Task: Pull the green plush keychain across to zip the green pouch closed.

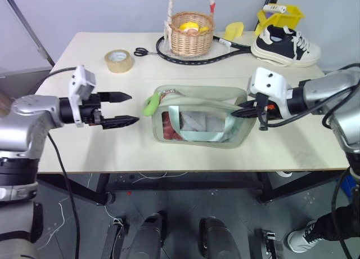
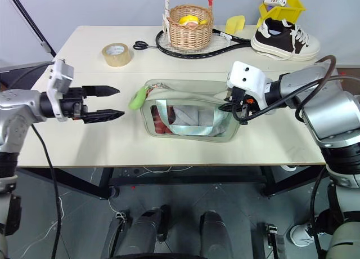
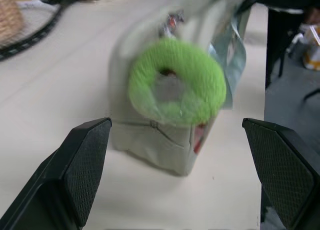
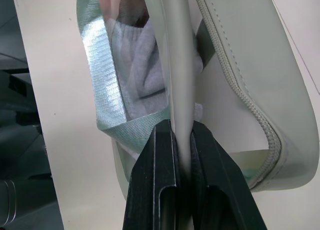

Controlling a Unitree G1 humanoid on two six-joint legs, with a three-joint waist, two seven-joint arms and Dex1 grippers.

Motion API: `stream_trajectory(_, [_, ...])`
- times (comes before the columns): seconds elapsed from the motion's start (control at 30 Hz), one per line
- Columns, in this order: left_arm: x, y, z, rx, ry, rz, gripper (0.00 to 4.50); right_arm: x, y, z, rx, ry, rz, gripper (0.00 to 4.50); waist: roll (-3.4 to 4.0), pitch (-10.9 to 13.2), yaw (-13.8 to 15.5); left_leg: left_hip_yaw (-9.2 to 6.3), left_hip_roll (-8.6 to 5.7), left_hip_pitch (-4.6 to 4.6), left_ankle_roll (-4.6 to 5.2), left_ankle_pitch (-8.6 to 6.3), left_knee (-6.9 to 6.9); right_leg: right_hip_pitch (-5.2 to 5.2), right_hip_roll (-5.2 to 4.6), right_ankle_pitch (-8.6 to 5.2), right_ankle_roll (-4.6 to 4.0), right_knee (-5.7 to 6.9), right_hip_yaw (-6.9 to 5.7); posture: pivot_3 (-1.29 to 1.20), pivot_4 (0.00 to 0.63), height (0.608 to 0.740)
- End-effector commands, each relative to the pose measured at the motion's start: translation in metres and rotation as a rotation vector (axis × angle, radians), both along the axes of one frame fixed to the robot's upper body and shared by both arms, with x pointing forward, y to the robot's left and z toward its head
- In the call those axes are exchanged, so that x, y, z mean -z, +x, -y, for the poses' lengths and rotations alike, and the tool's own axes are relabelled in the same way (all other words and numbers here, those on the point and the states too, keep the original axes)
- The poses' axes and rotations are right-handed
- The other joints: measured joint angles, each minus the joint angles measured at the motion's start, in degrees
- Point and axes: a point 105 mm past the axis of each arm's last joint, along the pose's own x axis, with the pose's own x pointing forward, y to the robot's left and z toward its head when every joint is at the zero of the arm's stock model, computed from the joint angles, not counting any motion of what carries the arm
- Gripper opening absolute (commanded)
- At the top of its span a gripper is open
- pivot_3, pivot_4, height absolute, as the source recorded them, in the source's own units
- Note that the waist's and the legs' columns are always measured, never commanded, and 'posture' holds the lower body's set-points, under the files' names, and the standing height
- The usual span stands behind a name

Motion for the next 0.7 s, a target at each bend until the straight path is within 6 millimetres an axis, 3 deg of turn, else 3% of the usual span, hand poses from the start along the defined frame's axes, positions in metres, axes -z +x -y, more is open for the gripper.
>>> stream_trajectory(0.03, [-0.012,0.000,0.007,0.037,0.003,0.062,4.50,-0.013,0.000,0.003,0.009,0.008,0.049,0.03,0.00,0.0,0.0,0.00,0.00,0.00,0.01,0.00,0.00,0.00,0.00,0.00,0.00,0.00,0.00,0.00,0.150,0.724])
stream_trajectory(0.2, [-0.011,0.007,0.024,0.072,-0.024,0.083,4.50,-0.015,0.000,0.003,0.012,0.021,0.049,0.03,0.00,0.0,0.1,-0.01,0.00,0.01,0.01,0.00,0.06,0.04,0.00,0.00,0.01,0.00,-0.01,0.00,0.150,0.724])
stream_trajectory(0.27, [-0.013,0.009,0.034,0.095,-0.043,0.104,3.96,-0.016,0.001,0.002,0.014,0.021,0.050,0.00,0.00,0.0,0.1,0.00,-0.02,0.00,0.02,0.00,0.08,0.06,0.00,0.00,0.01,0.00,-0.01,0.00,0.150,0.724])
stream_trajectory(0.4, [-0.011,0.007,0.037,0.134,-0.021,0.110,2.18,-0.017,0.000,0.001,0.018,0.033,0.050,0.00,0.00,0.0,-0.1,0.00,-0.02,0.00,0.04,0.00,0.08,0.06,0.01,0.02,0.03,0.00,-0.01,0.00,0.150,0.724])
stream_trajectory(0.53, [-0.021,0.010,0.037,0.132,-0.011,0.137,0.03,-0.017,0.000,0.002,0.027,0.038,0.045,0.00,0.00,0.0,0.0,-0.01,-0.01,0.00,0.05,-0.01,0.10,0.05,0.03,0.02,0.04,0.00,-0.02,0.00,0.150,0.724])
stream_trajectory(0.7, [-0.056,0.007,0.054,0.196,-0.111,0.167,0.03,-0.016,0.001,0.001,0.032,0.052,0.037,0.00,0.00,0.0,0.1,-0.05,-0.02,-0.08,0.06,-0.02,0.22,0.07,0.03,0.02,0.04,0.00,-0.06,0.00,0.150,0.724])
